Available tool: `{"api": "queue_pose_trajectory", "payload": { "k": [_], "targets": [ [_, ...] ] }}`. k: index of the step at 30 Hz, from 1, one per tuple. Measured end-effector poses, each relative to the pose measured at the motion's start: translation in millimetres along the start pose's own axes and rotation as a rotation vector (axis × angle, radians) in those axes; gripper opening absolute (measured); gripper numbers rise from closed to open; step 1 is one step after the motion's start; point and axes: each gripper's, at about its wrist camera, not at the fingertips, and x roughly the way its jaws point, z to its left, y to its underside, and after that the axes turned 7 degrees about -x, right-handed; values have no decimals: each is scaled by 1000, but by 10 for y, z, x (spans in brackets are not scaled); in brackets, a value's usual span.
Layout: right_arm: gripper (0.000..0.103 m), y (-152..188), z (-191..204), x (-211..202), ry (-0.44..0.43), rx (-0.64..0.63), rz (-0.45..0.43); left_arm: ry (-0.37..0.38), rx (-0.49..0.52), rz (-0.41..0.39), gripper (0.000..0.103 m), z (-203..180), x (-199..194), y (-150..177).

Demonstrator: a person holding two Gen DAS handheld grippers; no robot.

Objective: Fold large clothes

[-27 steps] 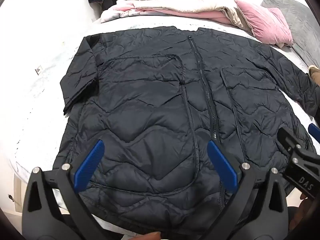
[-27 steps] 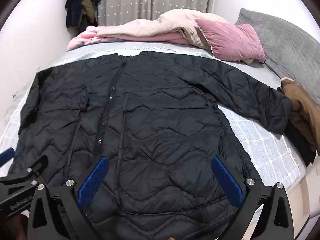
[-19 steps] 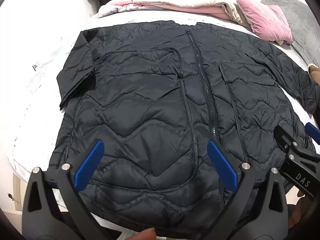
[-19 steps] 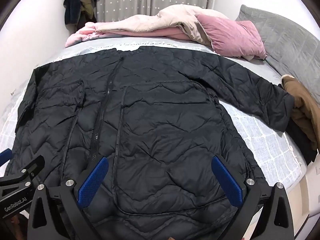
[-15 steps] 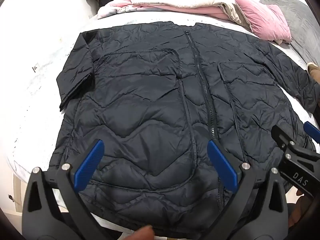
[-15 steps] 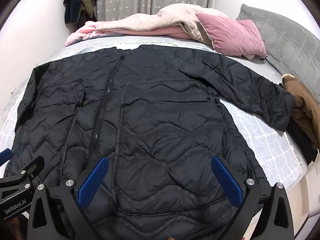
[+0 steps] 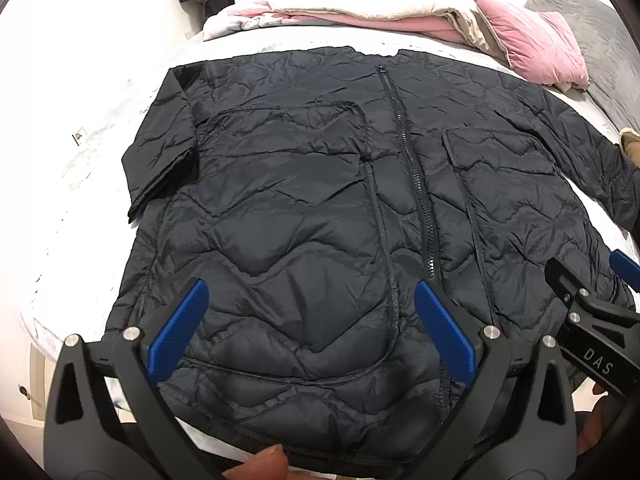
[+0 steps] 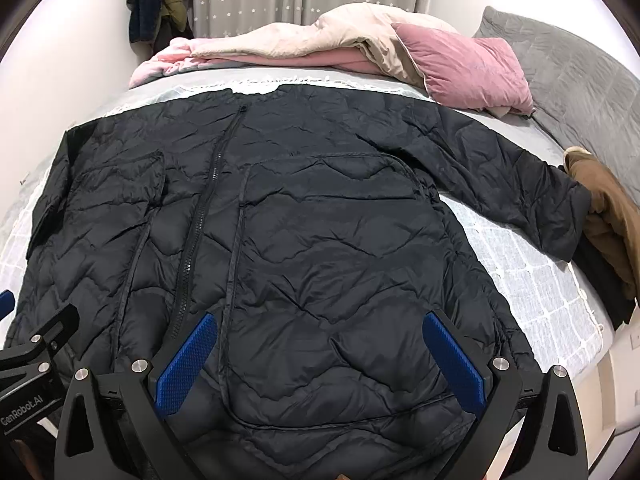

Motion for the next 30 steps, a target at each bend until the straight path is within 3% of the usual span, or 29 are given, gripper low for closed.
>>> {"api": "queue_pose_trajectory", "payload": {
  "k": [30],
  "targets": [
    [103,-26,-11,28,1,1,6,-11,28,-15,102,-49,-19,6]
  ]
}}
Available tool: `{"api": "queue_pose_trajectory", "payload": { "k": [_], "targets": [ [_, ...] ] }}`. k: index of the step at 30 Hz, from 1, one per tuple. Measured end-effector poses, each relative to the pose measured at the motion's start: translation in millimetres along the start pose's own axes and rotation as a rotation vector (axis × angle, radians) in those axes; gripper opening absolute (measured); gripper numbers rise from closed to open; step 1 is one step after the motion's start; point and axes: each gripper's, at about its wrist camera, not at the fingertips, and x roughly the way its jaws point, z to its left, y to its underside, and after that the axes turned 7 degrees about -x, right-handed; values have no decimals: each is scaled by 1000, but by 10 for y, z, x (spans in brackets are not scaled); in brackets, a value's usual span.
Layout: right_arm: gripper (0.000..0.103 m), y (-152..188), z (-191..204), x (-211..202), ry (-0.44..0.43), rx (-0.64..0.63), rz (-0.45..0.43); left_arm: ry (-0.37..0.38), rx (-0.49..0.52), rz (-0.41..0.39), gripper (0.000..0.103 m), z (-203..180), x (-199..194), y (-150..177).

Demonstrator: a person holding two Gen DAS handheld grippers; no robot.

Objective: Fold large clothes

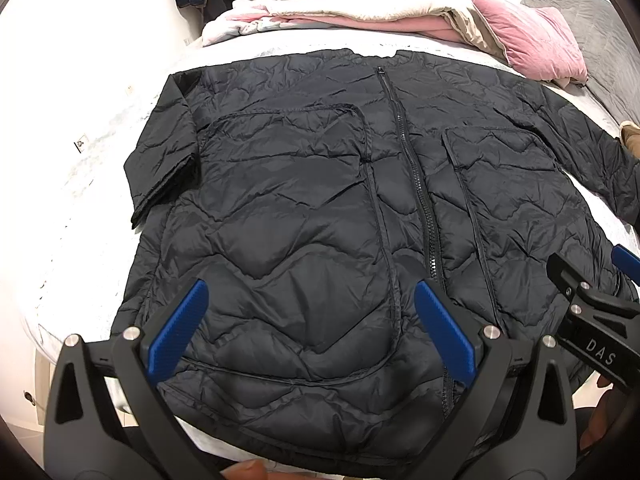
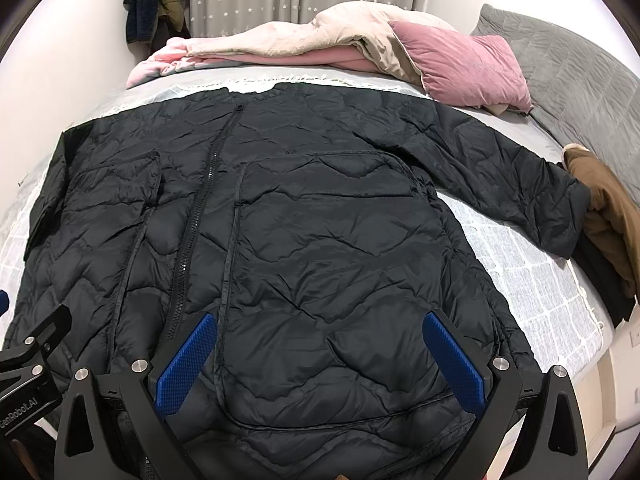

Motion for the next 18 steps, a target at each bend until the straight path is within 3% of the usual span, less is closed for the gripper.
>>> {"api": "queue_pose_trajectory", "payload": {
  "k": [18],
  "targets": [
    [103,14,-9,11,-1,1,0,-3,7,2,102,7,18,22]
  ]
}}
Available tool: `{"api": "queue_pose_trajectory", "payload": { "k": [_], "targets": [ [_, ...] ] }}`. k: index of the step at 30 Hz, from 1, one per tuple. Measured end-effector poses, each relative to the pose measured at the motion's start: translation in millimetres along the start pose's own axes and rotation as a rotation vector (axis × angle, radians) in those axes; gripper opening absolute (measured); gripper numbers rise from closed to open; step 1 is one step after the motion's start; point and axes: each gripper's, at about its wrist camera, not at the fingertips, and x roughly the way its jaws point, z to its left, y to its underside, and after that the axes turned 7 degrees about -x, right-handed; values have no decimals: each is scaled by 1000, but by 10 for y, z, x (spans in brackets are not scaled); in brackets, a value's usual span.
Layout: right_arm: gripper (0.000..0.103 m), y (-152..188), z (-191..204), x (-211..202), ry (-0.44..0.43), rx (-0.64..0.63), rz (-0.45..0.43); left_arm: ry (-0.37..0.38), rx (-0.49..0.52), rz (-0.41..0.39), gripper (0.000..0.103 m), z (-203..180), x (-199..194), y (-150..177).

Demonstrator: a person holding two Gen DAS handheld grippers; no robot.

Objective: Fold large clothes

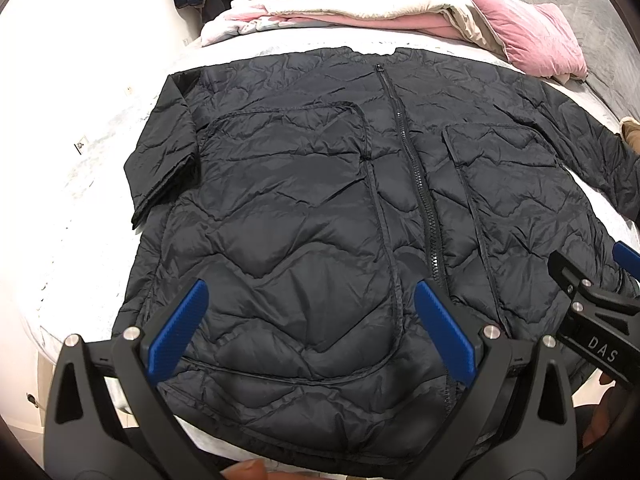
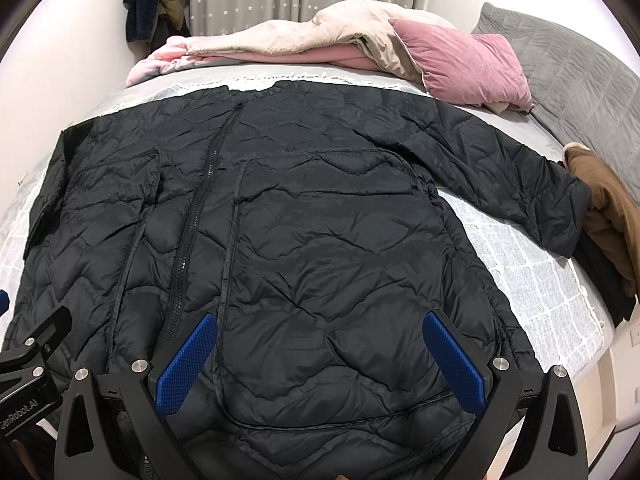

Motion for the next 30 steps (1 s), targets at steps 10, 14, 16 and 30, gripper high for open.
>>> {"api": "queue_pose_trajectory", "payload": {
  "k": [10,14,16,30],
  "targets": [
    [103,31,-7,3,-1,2,3,-1,13,7,102,6,26,0],
    [103,50,-8,1,-2,5,3,-6,20,8,102,2,36,1],
    [103,58,-8,-1,-3,5,2,-4,20,9,102,5,37,0],
    [103,21,-430,-40,47,59,-48,16,-57,-31,102,845,106,-318]
  ]
}}
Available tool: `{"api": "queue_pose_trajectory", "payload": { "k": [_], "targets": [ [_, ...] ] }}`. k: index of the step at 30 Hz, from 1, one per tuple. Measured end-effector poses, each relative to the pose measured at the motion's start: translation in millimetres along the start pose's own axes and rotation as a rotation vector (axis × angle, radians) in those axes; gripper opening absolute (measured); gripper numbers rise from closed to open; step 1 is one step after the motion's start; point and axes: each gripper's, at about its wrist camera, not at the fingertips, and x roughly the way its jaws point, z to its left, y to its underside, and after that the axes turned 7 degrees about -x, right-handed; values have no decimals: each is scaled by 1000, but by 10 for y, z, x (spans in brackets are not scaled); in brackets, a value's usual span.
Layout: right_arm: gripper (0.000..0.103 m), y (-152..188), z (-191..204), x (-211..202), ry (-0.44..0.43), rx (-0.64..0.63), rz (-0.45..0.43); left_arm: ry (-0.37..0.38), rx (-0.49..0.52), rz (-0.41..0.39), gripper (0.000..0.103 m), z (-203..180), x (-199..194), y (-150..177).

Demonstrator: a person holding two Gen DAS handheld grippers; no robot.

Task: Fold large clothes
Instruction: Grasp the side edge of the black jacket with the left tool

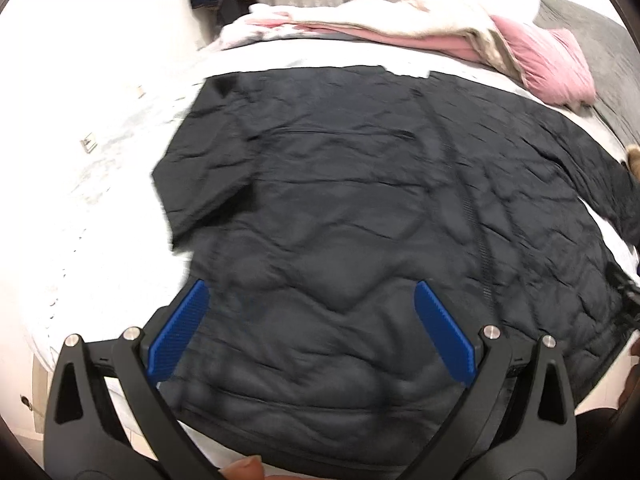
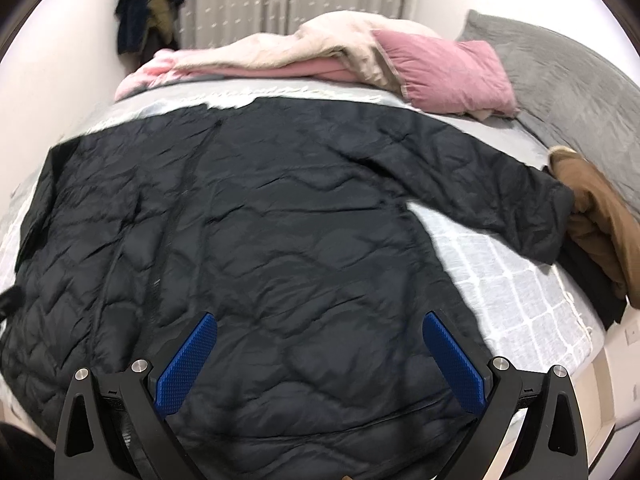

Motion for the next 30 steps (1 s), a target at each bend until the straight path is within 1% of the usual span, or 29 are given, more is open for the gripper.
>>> {"api": "queue_pose_trajectory", "payload": {
  "k": [3,5,7,10,12,13,14,16,17,18,19,22,24,26,27,28,29,30],
  "targets": [
    [103,19,-231,115,-6,39,7,23,-50,40,102,295,152,-43],
    [103,60,-392,264,-7,61,42,13,-80,60,102,503,289,-32],
    [103,95,-530,378,1,77,92,0,-79,81,102,626,418,21],
    [103,190,-751,481,14,94,117,13,-83,154,102,817,714,153],
    [103,263,-885,584,17,114,151,40,-94,207,102,911,897,260],
    [103,314,-961,645,0,129,175,67,-106,222,102,946,936,295],
    [103,369,-1033,704,-34,151,200,111,-130,232,102,1005,986,341],
    [103,470,-1161,792,-125,208,240,160,-138,201,102,1080,977,392],
    [103,549,-1244,852,-196,256,269,170,-125,199,102,1085,963,416],
    [103,612,-1310,893,-238,298,281,172,-108,201,102,1080,953,438],
    [103,652,-1345,882,-259,315,265,168,-87,205,103,1075,942,467],
    [103,741,-1369,820,-283,312,237,148,-52,214,103,1052,913,549],
    [103,784,-1331,771,-271,268,242,146,-69,246,102,1049,892,561],
    [103,789,-1311,742,-257,234,261,163,-83,261,101,1065,844,579],
    [102,820,-1297,701,-252,229,256,174,-90,257,91,1080,803,584],
    [92,841,-1305,644,-252,235,239,200,-93,249,70,1102,744,606],
    [80,854,-1323,590,-275,243,219,251,-104,245,58,1125,676,632],
    [48,860,-1351,559,-316,257,199,290,-120,244,39,1196,617,642]
  ]
}}
